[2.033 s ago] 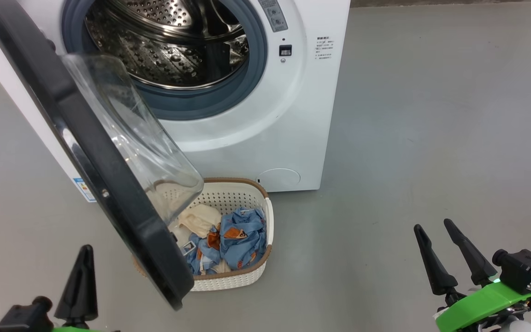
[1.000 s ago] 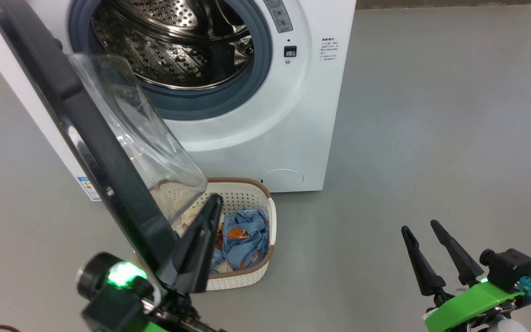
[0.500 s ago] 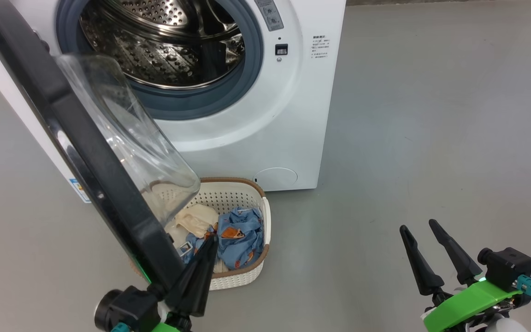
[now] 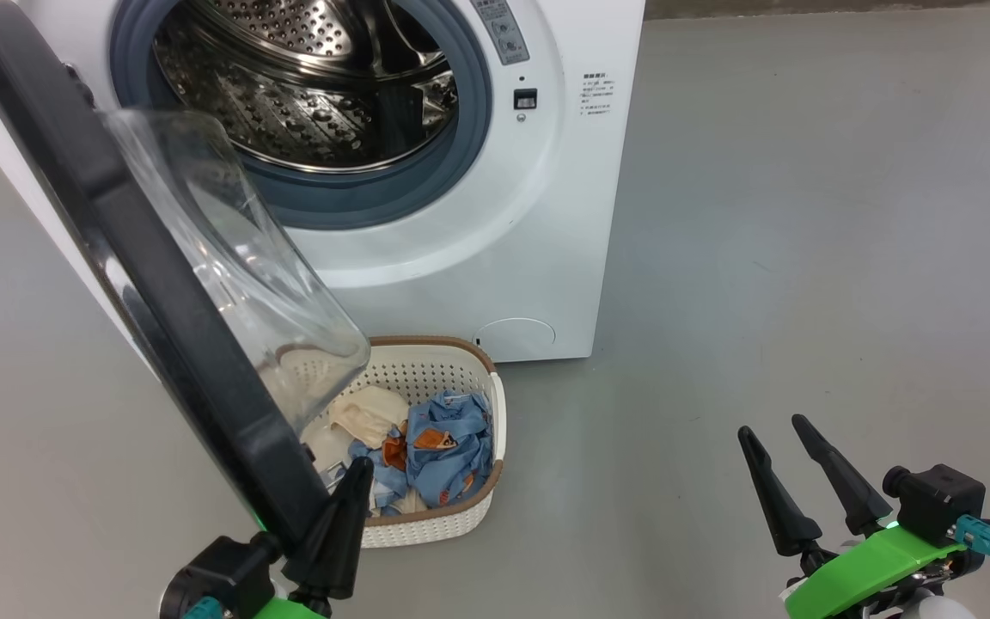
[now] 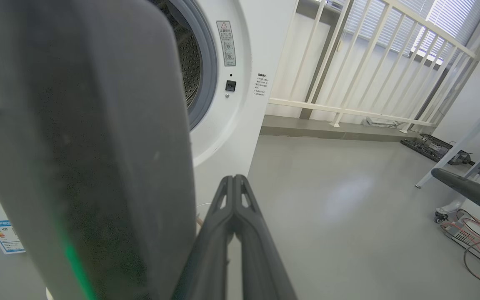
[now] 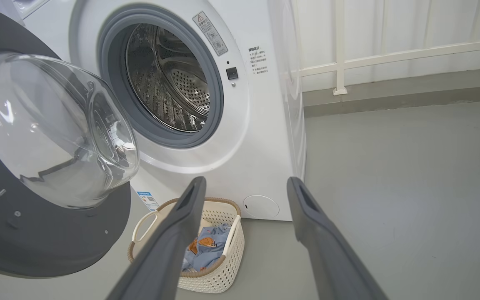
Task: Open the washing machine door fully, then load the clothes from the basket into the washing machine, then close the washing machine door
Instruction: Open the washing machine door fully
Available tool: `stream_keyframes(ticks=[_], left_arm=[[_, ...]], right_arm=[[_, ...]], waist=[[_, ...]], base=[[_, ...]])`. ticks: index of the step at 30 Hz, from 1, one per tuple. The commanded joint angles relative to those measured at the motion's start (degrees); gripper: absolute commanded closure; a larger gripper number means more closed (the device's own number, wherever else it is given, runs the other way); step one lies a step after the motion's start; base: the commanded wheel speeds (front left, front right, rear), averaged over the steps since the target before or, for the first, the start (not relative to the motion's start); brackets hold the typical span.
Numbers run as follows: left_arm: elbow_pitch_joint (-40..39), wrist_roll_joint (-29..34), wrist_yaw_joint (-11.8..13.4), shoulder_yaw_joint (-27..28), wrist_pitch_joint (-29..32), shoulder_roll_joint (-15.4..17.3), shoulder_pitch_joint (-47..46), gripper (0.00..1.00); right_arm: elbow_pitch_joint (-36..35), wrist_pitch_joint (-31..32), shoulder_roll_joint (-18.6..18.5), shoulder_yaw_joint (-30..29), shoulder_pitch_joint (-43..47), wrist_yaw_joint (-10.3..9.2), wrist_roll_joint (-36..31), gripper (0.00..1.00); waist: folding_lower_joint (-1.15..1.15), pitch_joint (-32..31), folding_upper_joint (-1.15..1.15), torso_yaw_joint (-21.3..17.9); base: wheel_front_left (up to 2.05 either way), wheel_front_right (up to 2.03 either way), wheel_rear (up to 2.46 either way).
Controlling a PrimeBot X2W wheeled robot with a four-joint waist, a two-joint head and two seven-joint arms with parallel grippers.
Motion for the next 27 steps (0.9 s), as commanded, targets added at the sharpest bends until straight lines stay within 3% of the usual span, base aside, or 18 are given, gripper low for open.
stream_keyframes(ticks=[1,27], left_arm=[[-0.7,-0.5,0.8,3.2,-0.9,1.4,-2.6,1.0],[-4.8,-2.0,3.2,5.7,0.0,5.0,1.0,1.0]], right_arm=[[-1.1,-0.7,-0.8,1.2,-1.5,0.09,0.8,0.0],[-0.2,-0.7,-0.2,1.9,-1.3,0.09,1.3,0.0]], waist=[[0.0,-0.1,0.0,0.2],[0.0,0.2,0.0,8.5]], base=[[0.0,0.0,0.0],[0.0,0.0,0.0]])
